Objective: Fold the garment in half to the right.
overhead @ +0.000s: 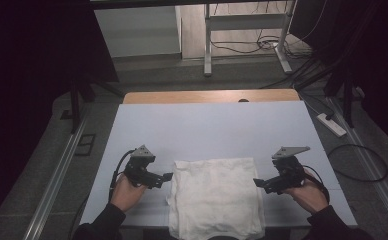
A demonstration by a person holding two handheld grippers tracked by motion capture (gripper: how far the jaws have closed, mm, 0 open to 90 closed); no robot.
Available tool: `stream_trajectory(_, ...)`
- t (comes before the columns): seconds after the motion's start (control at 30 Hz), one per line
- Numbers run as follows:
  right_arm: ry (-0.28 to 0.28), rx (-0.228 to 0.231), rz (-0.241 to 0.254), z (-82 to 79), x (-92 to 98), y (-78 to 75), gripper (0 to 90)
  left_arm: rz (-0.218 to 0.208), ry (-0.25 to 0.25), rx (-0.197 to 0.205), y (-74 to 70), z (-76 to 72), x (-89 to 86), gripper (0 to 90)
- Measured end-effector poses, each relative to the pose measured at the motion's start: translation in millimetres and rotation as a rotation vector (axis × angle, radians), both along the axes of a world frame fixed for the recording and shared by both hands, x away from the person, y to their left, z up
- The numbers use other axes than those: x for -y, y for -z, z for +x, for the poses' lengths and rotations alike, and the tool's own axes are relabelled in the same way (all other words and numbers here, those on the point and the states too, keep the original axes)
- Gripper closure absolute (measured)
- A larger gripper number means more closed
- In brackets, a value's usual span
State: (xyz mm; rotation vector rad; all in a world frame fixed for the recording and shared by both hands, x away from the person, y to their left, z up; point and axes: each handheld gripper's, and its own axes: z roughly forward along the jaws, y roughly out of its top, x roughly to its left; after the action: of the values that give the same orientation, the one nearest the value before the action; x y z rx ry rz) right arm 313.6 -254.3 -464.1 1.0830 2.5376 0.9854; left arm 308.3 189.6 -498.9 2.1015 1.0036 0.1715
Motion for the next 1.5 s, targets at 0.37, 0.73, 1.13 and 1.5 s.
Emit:
stream_trajectory(0.37, 0.021, -0.007, -0.018, 26.6, -7.3, 7.8, 0.0, 0.028, -0.001, -0.017, 4.2, 26.5, 16.2, 0.0)
stream_trajectory(0.73, 0.07, -0.025, -0.058, 59.0, -13.0, 14.8, 0.0, 0.043, -0.002, -0.027, 7.6, 47.4, 28.6, 0.0)
stream_trajectory(1.13, 0.106, -0.043, -0.092, 85.1, -24.6, 19.2, 0.0, 0.074, -0.016, -0.039, 13.0, 64.1, 32.0, 0.0)
stream_trajectory(1.5, 0.114, -0.062, -0.147, 93.9, -26.5, 31.1, 0.0, 0.144, -0.046, -0.053, 27.6, 68.0, 30.8, 0.0)
